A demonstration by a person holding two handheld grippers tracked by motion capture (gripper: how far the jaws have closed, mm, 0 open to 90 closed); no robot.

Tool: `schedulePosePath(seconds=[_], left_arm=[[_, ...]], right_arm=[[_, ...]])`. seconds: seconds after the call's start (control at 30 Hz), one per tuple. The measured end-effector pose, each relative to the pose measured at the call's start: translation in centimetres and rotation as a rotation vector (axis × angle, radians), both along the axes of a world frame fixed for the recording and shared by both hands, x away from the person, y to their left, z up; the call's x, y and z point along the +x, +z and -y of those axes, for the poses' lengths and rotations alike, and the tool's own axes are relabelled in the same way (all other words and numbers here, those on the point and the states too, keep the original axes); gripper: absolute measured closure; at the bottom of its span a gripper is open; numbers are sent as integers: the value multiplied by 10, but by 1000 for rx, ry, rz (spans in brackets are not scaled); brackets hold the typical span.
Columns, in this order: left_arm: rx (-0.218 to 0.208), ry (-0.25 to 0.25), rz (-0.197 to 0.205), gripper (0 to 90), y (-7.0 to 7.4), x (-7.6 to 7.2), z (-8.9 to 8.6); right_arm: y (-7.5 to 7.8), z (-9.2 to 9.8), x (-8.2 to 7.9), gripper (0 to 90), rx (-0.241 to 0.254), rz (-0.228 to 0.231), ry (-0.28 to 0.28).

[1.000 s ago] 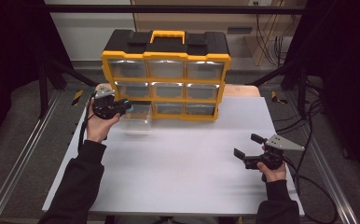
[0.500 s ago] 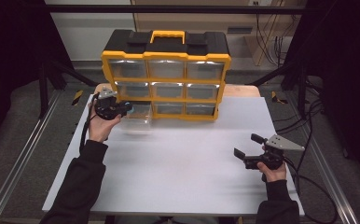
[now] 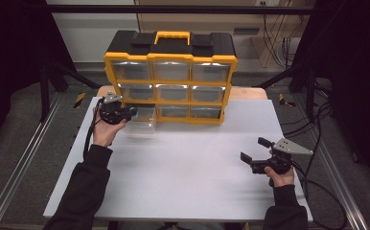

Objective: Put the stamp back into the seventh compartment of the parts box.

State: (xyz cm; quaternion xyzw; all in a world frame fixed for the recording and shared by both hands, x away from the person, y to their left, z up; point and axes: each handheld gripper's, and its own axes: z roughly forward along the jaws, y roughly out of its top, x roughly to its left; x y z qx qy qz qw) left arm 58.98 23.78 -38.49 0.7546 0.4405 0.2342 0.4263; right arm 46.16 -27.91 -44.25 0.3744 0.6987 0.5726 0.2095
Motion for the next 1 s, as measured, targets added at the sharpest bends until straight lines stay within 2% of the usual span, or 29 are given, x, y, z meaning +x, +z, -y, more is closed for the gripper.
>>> schedulePosePath(seconds=[1.0], left_arm=[[39, -1, -53, 724, -20, 7, 1]], right_arm=[[0, 0, 0, 3, 1, -1, 0]])
